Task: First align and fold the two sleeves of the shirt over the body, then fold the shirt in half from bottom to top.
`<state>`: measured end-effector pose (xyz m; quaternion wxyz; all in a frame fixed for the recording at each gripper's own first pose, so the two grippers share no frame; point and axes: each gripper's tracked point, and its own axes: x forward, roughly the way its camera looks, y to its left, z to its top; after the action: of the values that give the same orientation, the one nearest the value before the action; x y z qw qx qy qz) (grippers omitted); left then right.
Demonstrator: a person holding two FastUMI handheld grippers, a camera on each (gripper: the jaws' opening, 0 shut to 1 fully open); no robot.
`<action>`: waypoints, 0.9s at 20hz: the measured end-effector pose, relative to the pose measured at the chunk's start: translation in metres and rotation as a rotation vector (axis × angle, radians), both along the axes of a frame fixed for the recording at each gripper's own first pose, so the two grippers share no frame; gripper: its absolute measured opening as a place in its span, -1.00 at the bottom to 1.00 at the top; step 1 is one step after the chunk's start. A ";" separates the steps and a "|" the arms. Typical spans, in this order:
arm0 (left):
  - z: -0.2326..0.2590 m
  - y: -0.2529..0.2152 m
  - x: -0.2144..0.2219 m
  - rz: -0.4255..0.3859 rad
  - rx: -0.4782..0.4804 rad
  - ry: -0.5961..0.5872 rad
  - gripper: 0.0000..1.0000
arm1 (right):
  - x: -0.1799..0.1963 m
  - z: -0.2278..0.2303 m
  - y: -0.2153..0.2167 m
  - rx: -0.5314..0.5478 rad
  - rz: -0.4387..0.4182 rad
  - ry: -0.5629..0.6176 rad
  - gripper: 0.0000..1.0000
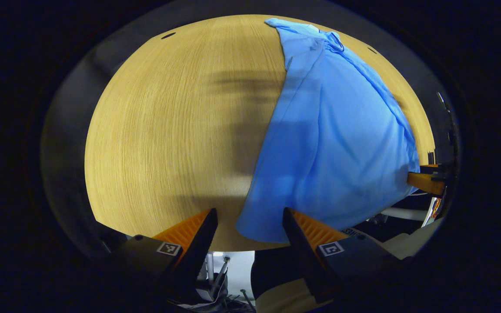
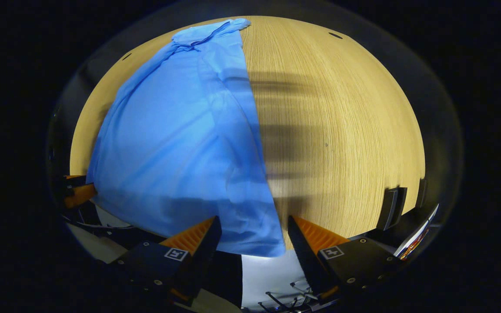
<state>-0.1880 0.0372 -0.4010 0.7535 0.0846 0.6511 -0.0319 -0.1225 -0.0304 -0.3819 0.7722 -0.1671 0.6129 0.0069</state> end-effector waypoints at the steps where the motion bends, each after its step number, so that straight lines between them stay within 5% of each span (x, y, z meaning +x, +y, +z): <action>1: 0.000 -0.001 -0.001 0.004 -0.002 0.003 0.90 | 0.001 -0.001 0.001 0.002 -0.002 -0.004 0.53; 3: -0.002 -0.007 0.000 0.026 -0.021 0.001 0.14 | 0.001 0.000 0.002 0.015 -0.008 -0.011 0.21; 4: -0.002 -0.011 0.001 0.041 -0.047 -0.012 -0.10 | 0.001 -0.001 0.002 0.030 -0.021 -0.015 -0.37; 6: -0.001 -0.013 0.003 0.043 -0.068 -0.033 -0.79 | 0.000 0.000 0.005 0.058 -0.050 -0.012 -0.96; 7: -0.002 -0.017 0.000 0.031 -0.092 -0.023 -0.89 | 0.000 -0.001 0.005 0.061 -0.056 -0.004 -0.99; 18: 0.066 -0.033 0.105 0.008 -0.142 -0.201 -0.89 | 0.107 0.082 0.043 0.071 0.114 -0.211 -0.99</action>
<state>-0.0834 0.0047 -0.3348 0.8194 0.0311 0.5686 -0.0665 -0.0158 0.0130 -0.2996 0.8362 -0.1741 0.5171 0.0550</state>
